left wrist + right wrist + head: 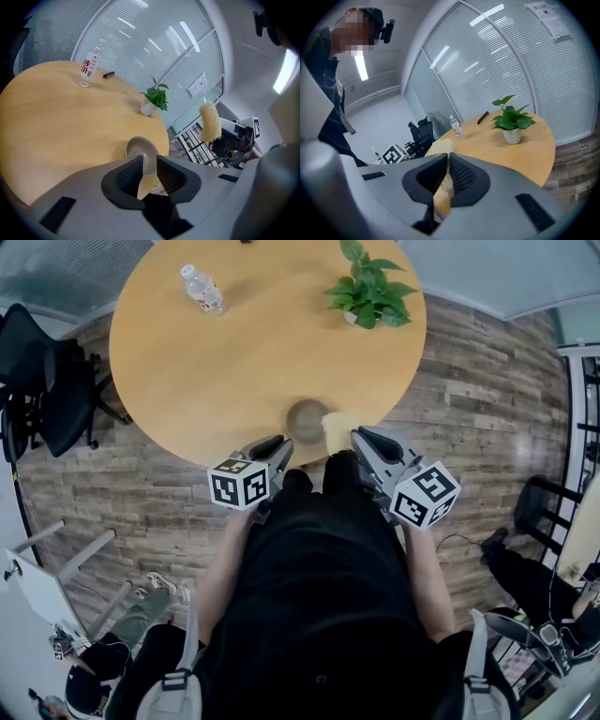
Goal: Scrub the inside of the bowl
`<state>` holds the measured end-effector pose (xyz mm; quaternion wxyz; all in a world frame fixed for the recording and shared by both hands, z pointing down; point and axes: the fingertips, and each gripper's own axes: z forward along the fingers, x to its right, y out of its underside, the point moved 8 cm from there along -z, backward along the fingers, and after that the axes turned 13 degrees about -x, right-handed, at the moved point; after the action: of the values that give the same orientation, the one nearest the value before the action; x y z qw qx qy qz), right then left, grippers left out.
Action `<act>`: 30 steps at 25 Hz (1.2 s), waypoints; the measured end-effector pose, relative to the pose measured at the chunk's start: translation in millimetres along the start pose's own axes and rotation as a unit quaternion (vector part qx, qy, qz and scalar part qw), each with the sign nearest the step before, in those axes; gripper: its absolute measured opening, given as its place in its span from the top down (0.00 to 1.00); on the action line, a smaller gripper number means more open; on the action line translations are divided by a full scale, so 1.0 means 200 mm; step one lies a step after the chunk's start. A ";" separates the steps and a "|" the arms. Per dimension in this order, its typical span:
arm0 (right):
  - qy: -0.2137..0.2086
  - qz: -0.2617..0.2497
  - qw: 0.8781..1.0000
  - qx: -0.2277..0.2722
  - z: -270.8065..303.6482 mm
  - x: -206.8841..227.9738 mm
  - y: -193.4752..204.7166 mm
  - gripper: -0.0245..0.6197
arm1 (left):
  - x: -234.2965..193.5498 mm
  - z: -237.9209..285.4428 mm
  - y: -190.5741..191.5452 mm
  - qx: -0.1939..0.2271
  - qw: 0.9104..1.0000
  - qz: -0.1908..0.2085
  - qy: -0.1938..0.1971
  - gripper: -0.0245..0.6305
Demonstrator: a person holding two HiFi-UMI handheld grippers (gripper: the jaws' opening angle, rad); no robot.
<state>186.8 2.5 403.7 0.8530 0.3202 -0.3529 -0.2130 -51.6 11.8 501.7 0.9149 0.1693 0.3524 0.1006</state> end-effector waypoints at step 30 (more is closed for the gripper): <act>0.005 0.006 0.999 -0.039 -0.09 0.11 0.06 0.92 | -0.11 0.32 0.15 -0.028 0.975 -0.217 0.024 0.80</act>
<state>216.2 4.4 412.0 0.8677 0.2858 -0.3421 -0.2202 -25.7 18.3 570.7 0.9106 0.0606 0.3996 -0.0864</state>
